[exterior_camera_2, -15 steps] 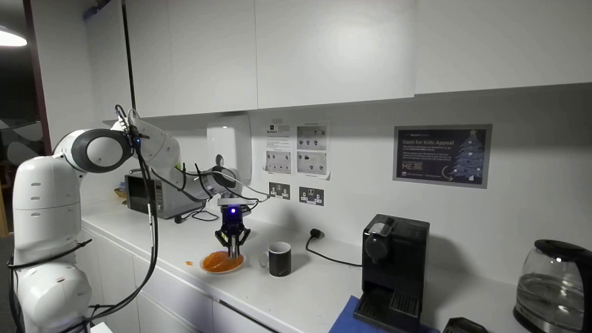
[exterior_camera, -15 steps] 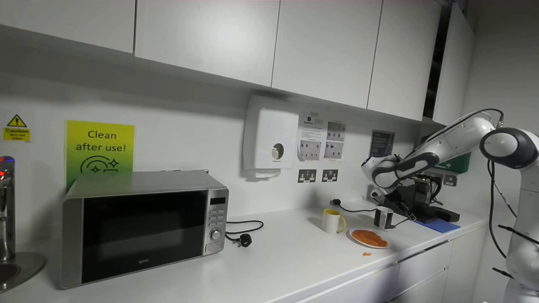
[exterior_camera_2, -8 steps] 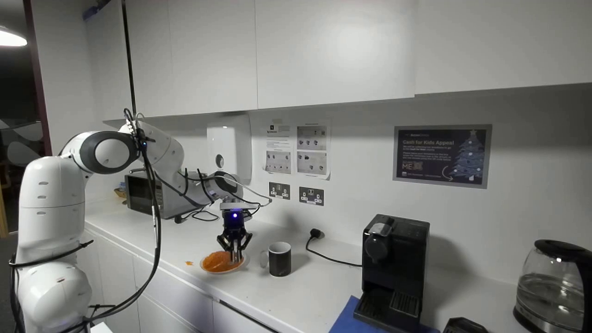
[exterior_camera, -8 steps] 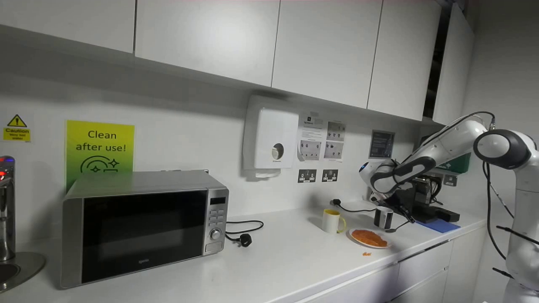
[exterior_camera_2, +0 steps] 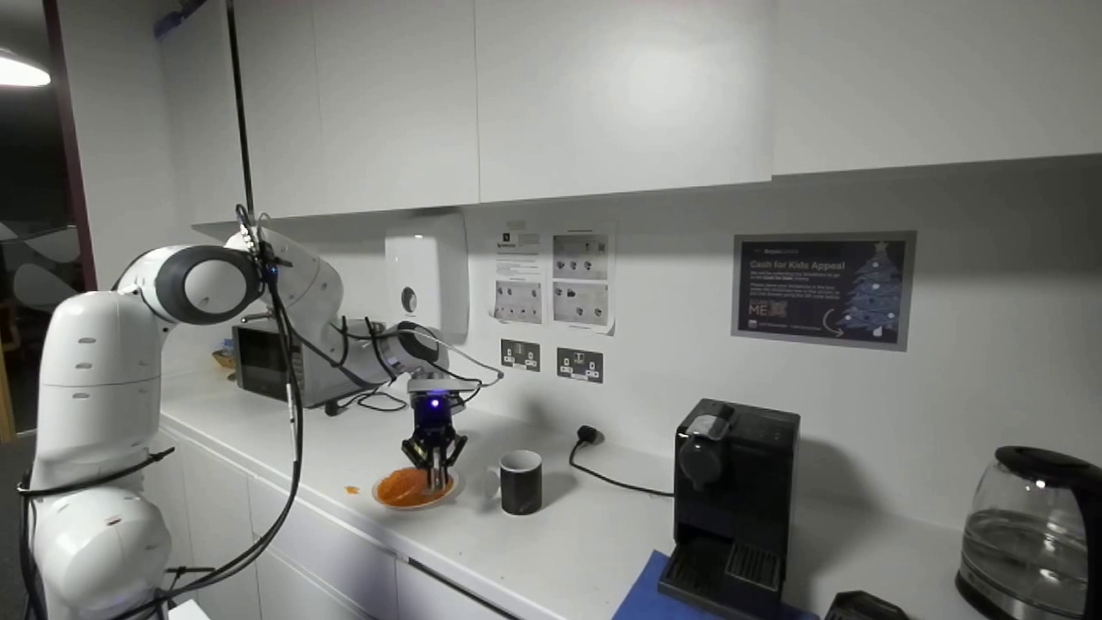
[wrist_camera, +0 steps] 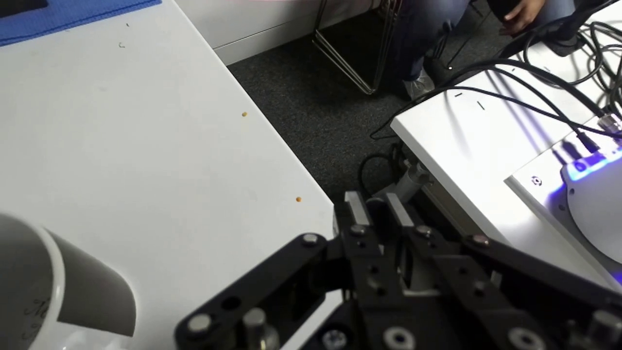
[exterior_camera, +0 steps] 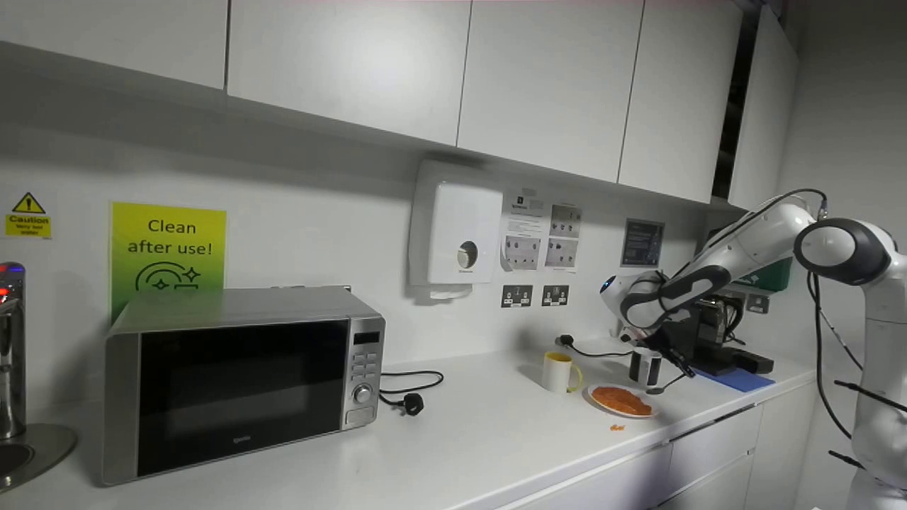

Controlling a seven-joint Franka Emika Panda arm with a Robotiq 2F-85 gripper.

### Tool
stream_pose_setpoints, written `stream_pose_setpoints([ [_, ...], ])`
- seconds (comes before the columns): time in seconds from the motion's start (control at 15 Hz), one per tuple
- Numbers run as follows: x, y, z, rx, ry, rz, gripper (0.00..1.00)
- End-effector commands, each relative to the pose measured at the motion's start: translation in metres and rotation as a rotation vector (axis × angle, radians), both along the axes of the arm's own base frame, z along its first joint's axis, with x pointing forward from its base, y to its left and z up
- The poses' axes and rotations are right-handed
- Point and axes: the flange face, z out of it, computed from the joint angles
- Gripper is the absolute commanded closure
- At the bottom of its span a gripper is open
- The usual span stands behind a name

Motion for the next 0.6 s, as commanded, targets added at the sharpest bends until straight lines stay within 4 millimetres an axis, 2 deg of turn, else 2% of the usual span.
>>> stream_pose_setpoints([
  [0.0, 0.007, 0.003, -0.002, -0.025, -0.006, 0.037, 0.97],
  [0.53, 0.011, 0.015, -0.016, -0.063, 0.015, 0.090, 0.97],
])
